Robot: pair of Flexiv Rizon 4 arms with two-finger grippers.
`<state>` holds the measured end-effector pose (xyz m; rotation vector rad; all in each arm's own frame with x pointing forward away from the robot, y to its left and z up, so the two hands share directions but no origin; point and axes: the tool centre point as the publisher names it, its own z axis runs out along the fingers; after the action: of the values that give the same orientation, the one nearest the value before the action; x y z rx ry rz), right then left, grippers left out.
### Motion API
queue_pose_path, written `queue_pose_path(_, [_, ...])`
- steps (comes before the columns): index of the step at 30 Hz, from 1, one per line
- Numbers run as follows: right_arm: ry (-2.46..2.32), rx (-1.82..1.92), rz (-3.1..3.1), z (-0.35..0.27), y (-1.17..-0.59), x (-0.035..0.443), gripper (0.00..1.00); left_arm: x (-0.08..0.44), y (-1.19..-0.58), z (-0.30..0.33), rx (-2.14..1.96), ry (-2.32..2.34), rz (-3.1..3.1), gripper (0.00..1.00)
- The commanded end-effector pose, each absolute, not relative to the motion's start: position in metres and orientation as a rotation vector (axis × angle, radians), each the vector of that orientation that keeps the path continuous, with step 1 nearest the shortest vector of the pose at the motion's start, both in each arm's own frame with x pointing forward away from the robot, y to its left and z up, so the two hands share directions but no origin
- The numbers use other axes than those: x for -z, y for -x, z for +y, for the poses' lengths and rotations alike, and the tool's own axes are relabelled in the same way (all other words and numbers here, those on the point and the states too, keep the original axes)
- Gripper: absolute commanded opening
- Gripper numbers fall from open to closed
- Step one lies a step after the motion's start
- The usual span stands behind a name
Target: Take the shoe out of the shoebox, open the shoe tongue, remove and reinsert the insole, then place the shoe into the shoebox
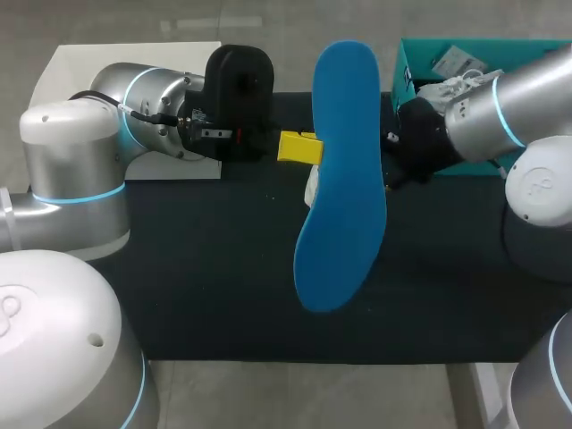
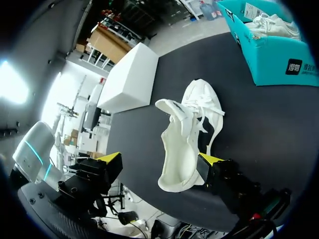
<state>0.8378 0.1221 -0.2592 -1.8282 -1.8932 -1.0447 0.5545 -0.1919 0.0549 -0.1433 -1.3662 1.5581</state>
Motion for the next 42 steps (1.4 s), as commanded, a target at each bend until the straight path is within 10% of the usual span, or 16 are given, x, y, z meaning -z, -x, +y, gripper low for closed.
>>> queue_pose_path(1, [1.824, 1.058, -1.887, 0.121, -0.835, 0.261, 1.00, -0.054, -0.555, -0.193, -1.558, 0.145, -1.364, 0.00])
queue_pose_path(25, [1.360, 1.171, -1.379, 0.067, -0.808, 0.131, 1.00, -0.036, -0.576, -0.157, -1.775, 0.310, -1.617, 0.00])
queue_pose_path(42, [1.341, 1.199, -1.332, 0.067, -0.822, 0.116, 1.00, -0.007, -0.604, -0.155, -1.835, 1.616, -2.108, 0.00])
